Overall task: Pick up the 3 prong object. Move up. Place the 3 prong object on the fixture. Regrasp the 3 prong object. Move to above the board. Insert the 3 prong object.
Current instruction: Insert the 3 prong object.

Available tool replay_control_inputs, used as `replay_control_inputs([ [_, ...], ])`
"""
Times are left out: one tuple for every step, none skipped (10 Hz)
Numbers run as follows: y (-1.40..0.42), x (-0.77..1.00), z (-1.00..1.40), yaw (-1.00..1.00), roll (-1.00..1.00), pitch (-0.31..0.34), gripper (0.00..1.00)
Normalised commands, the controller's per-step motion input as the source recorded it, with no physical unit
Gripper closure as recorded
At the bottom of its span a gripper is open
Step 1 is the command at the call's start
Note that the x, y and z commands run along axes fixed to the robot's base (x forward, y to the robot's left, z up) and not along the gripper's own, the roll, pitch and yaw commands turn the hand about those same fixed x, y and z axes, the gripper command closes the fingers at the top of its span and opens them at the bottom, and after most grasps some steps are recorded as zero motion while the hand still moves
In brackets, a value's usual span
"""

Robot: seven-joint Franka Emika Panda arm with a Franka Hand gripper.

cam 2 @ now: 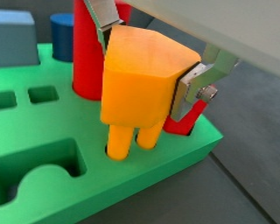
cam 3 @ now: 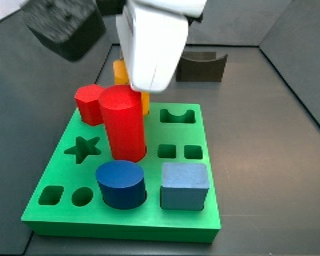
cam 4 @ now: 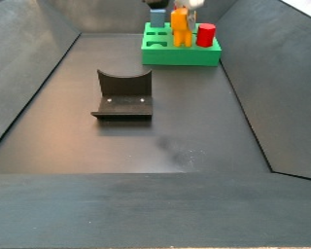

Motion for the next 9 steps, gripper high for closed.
replay_control_inputs([
  [0.06,0.0,-0.6,0.0,-0.13,0.01,1.0],
  [0.05,0.0,-0.59,0.0,-0.23,0.0,1.0],
  [0.05,0.0,-0.61,0.0,-0.24,-0.011,1.0],
  [0.03,0.0,-0.65,-0.04,-0.21,-0.024,1.0],
  [0.01,0.0,-0.65,-0.06,-0.18,-0.044,1.0],
  [0.05,0.0,-0.5,-0.01,-0.2,-0.117,1.0],
  [0.07,0.0,-0.07,0.0,-0.16,-0.083,1.0],
  [0.02,0.0,0.0,0.0,0.0,0.0,1.0],
  [0.0,0.0,0.0,0.0,0.0,0.0,1.0],
])
